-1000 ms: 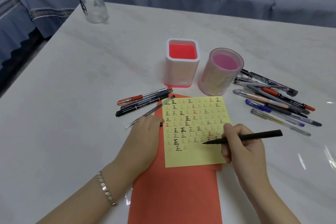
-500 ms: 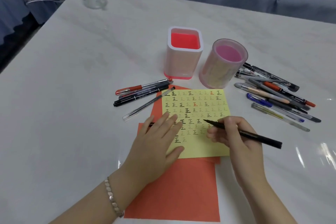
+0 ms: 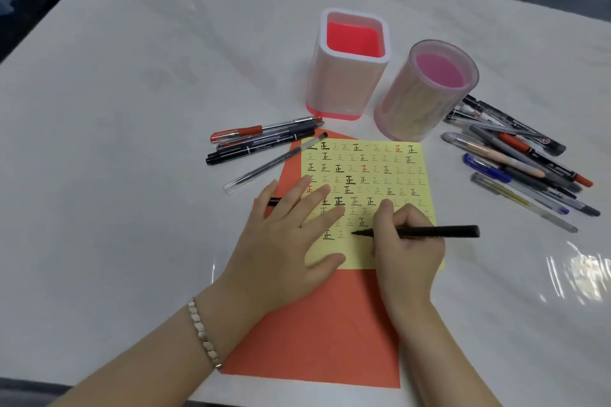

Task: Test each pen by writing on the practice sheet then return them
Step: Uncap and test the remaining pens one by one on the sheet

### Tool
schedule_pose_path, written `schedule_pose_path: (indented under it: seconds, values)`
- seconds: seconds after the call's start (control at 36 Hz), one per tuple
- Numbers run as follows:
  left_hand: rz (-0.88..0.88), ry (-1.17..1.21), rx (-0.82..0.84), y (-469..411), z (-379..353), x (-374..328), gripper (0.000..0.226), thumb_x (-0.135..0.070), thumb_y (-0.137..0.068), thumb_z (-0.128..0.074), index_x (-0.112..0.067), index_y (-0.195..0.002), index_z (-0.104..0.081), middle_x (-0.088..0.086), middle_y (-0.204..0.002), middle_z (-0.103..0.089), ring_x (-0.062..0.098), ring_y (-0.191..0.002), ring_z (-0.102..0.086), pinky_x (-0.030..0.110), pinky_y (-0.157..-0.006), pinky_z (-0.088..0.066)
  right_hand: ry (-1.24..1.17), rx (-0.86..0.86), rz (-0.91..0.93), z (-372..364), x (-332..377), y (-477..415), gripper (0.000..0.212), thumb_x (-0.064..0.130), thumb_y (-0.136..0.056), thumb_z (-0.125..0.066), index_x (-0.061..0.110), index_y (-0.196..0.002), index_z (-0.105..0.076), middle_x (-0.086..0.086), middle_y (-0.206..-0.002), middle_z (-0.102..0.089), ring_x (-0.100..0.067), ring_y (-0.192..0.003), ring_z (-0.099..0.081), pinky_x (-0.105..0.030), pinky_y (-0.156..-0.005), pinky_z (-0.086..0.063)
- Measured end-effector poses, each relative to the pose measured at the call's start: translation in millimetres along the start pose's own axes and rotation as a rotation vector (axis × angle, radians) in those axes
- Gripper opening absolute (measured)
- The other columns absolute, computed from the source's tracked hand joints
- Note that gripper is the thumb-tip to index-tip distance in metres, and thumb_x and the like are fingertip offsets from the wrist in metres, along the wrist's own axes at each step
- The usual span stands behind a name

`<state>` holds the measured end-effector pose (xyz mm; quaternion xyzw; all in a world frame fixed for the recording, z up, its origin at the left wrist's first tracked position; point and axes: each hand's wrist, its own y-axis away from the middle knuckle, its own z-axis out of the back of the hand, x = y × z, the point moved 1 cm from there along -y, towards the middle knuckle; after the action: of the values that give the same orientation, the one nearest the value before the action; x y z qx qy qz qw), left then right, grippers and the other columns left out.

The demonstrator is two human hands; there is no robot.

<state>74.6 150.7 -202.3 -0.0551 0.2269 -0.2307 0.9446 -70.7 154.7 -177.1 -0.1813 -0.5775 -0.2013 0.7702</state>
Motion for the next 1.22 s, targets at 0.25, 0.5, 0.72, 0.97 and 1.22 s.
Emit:
schedule_pose_path:
  seconds: [0.25,0.5,0.72,0.97,1.22]
  values:
    - [0.026,0.015,0.003,-0.3,1.5,-1.4,0.055,-0.056,-0.077,-0.046,-0.03,-0.124,-0.059,-0.004,-0.138,-0.049,0.019,-0.135,-0.033,0.05,-0.109,-0.017,0.034,-0.012,0.027,-1.1,-3.9,0.7,0.044,0.028,-0.074,-0.054,-0.003,-0.052,-0.033,-0.03,-0.053,-0.041,-0.019,-0.048,-0.036,-0.019,-0.049,-0.032]
    - [0.031,0.012,0.017,-0.8,2.7,-2.1,0.055,-0.056,-0.077,-0.046,-0.031,-0.124,-0.058,-0.004,-0.138,-0.049,0.019,-0.136,-0.034,0.049,-0.109,-0.017,0.063,-0.008,0.061,-1.5,-5.1,0.4,0.042,0.022,-0.076,-0.054,-0.007,-0.054,-0.035,-0.03,-0.052,-0.042,-0.03,-0.05,-0.037,-0.018,-0.049,-0.032]
    - [0.029,0.003,0.022,-1.0,3.2,-2.3,0.055,-0.056,-0.077,-0.046,-0.03,-0.125,-0.058,-0.003,-0.139,-0.049,0.019,-0.135,-0.034,0.048,-0.11,-0.015,0.073,0.003,0.077,-2.2,-5.8,-0.2,0.04,0.021,-0.075,-0.054,-0.005,-0.052,-0.036,-0.029,-0.052,-0.042,-0.02,-0.047,-0.037,-0.017,-0.048,-0.031]
    - [0.031,0.01,0.02,-1.2,3.0,-2.1,0.055,-0.057,-0.077,-0.046,-0.03,-0.124,-0.058,-0.004,-0.138,-0.049,0.018,-0.135,-0.033,0.048,-0.11,-0.016,0.082,-0.012,0.067,-2.3,-6.9,0.3,0.039,0.02,-0.075,-0.053,-0.001,-0.051,-0.032,-0.024,-0.05,-0.039,-0.012,-0.046,-0.032,-0.017,-0.048,-0.029]
    - [0.037,0.012,0.027,-1.8,3.6,-2.6,0.055,-0.057,-0.077,-0.045,-0.031,-0.124,-0.058,-0.004,-0.138,-0.049,0.018,-0.135,-0.033,0.048,-0.109,-0.017,0.071,-0.017,0.047,-1.2,-5.2,-0.8,0.04,0.021,-0.075,-0.053,-0.005,-0.053,-0.032,-0.032,-0.053,-0.04,-0.018,-0.048,-0.034,-0.019,-0.048,-0.029]
